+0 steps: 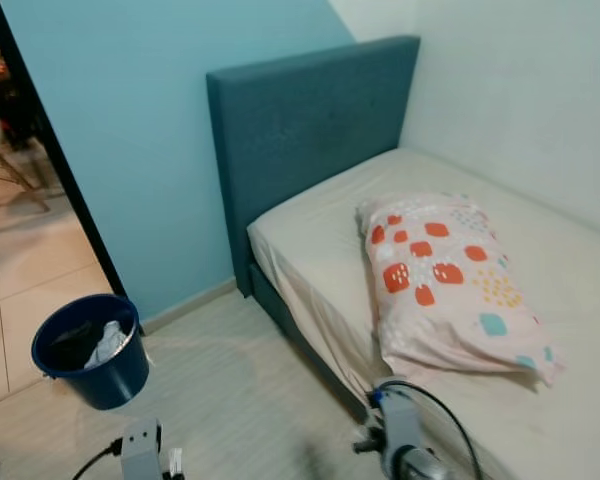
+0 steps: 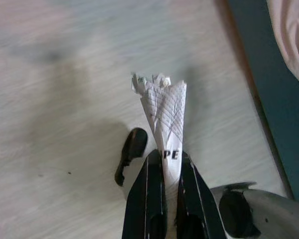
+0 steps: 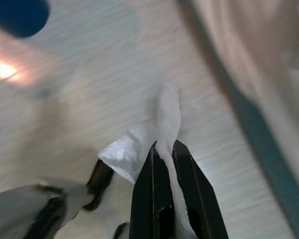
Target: Clean up the room
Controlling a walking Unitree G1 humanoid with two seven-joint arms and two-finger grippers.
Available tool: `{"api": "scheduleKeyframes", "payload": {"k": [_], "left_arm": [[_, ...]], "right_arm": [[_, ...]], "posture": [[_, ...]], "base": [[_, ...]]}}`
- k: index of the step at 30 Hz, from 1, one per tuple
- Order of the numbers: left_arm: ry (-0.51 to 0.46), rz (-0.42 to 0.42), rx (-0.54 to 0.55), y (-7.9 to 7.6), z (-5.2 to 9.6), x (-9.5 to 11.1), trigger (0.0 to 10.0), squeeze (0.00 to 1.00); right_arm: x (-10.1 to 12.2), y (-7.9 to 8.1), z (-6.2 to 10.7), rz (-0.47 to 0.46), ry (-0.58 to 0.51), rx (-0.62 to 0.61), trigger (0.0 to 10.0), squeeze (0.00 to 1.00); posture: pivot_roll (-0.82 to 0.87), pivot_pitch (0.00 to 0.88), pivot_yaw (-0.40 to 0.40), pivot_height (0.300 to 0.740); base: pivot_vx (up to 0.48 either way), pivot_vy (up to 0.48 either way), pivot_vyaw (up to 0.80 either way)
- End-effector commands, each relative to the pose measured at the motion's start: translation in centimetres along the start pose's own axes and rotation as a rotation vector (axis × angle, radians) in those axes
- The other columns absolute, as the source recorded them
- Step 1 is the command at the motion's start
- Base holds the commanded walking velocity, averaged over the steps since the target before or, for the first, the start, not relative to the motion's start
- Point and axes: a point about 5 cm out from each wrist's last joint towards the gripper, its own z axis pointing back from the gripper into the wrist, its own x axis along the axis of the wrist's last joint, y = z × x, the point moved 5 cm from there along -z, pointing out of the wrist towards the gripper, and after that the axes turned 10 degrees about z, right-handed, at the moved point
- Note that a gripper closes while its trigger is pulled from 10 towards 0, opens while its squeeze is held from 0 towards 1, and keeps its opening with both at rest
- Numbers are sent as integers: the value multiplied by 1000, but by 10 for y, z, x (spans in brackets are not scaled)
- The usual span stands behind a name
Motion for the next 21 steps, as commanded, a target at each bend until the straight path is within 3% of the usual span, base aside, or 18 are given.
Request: {"api": "scheduleKeyframes", "payload": {"k": [1, 2, 7, 12, 16, 21], "left_arm": [[3, -27, -2, -1, 0, 0, 10000, 0], [4, -40, -7, -2, -1, 0, 10000, 0], [23, -68, -8, 1, 1, -5, 10000, 0], [70, -95, 37, 26, 11, -21, 10000, 0], [83, -81, 66, 38, 17, -27, 10000, 0], [72, -52, 75, 37, 16, -26, 10000, 0]], "right_arm": [[-12, -5, 3, -71, 34, -22, 10000, 0], [-19, -7, 4, -126, 54, -38, 10000, 0], [-38, -7, 9, -187, 108, -58, 10000, 0], [-60, -9, 16, -274, 160, -106, 10000, 0], [-70, -6, 20, -253, 187, -99, 10000, 0], [-78, -4, 23, -255, 209, -101, 10000, 0]], "posture": [[-84, 39, -13, 719], [-84, 37, -12, 719], [-81, 26, -17, 719], [-89, 17, -21, 719], [-89, 24, -24, 719], [-82, 33, -33, 719]], "base": [[0, 0, 731], [0, 0, 731], [0, 0, 731], [0, 0, 731], [0, 0, 731], [0, 0, 731]]}}
